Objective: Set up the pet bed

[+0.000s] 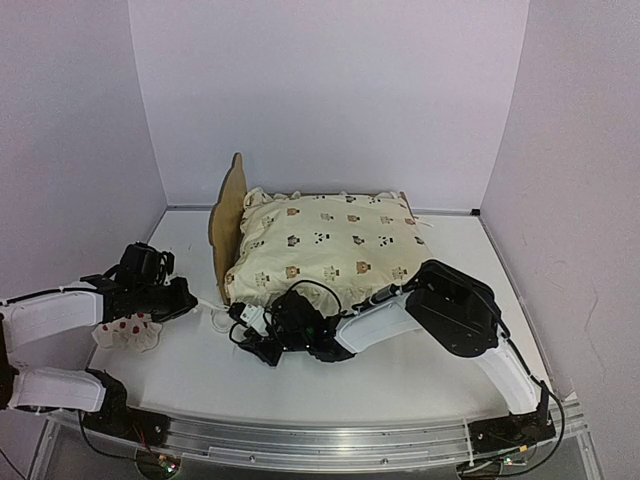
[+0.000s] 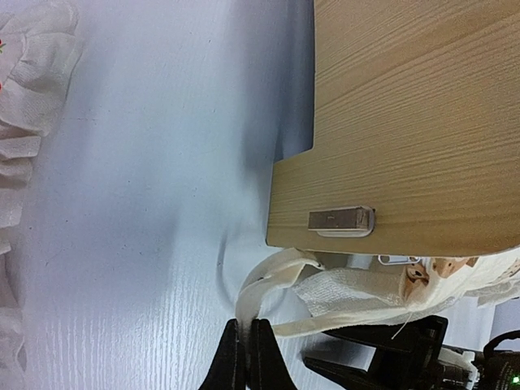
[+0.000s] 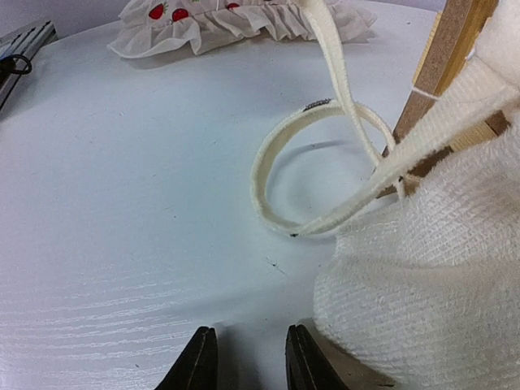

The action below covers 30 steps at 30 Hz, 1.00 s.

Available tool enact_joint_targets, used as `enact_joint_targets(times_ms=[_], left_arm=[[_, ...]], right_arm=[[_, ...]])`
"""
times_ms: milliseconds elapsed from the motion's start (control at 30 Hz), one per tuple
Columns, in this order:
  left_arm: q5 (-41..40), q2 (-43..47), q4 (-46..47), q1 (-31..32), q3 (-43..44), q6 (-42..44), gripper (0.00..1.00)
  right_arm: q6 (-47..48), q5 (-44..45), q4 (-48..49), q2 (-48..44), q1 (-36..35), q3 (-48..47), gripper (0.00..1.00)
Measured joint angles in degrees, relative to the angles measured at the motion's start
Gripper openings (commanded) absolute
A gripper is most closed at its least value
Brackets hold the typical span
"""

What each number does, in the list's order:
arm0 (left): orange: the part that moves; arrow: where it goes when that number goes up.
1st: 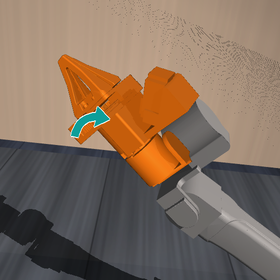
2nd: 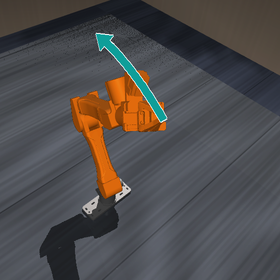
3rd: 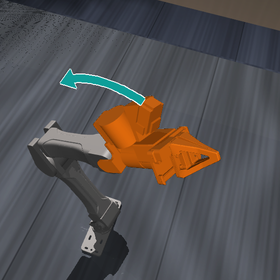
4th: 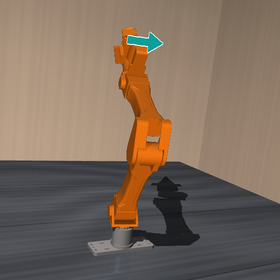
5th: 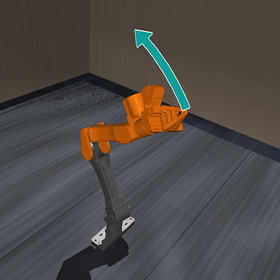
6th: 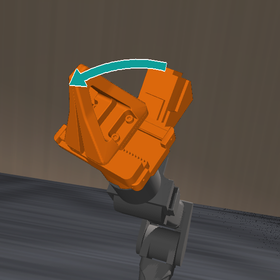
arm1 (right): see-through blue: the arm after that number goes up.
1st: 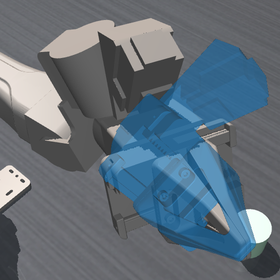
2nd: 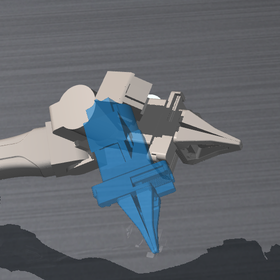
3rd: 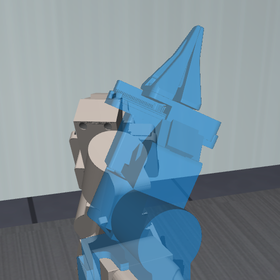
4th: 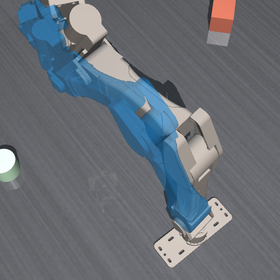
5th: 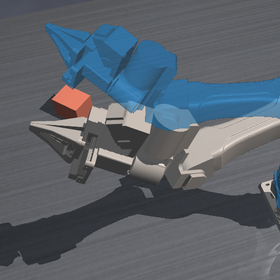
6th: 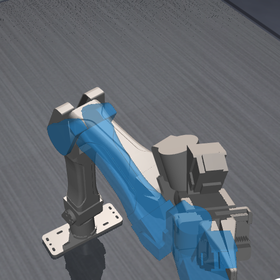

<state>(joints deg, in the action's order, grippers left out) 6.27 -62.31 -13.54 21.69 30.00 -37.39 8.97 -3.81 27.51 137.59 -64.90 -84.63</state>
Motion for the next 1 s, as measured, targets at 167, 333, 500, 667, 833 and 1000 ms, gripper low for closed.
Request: enact_joint_targets(times_ms=[167,333,500,667,833,1000], left_arm=[[0.04,-0.33,0.01,0.0,0.0,0.0,0.0],[0.04,-0.34,0.0,0.0,0.0,0.0,0.0],[0.02,-0.34,-0.02,0.0,0.0,0.07,0.0],[0.02,-0.45,-0.02,0.0,0.02,0.13,0.0],[0.02,-0.71,-0.15,0.0,0.17,0.13,0.0],[0.0,-0.71,-0.5,0.0,1.03,0.15,0.0]], right_arm=[[-0.02,1.41,-0.2,0.34,0.0,-1.61,0.33],[0.41,7.48,0.35,5.06,0.01,-11.08,0.33],[2.48,12.17,0.33,8.17,0.33,-14.17,0.34],[4.13,13.07,1.97,8.1,1.51,-11.56,0.41],[6.42,13.79,2.95,7.28,2.25,-10.08,0.51],[9.05,15.48,3.37,7.27,2.16,-10.06,0.56]])
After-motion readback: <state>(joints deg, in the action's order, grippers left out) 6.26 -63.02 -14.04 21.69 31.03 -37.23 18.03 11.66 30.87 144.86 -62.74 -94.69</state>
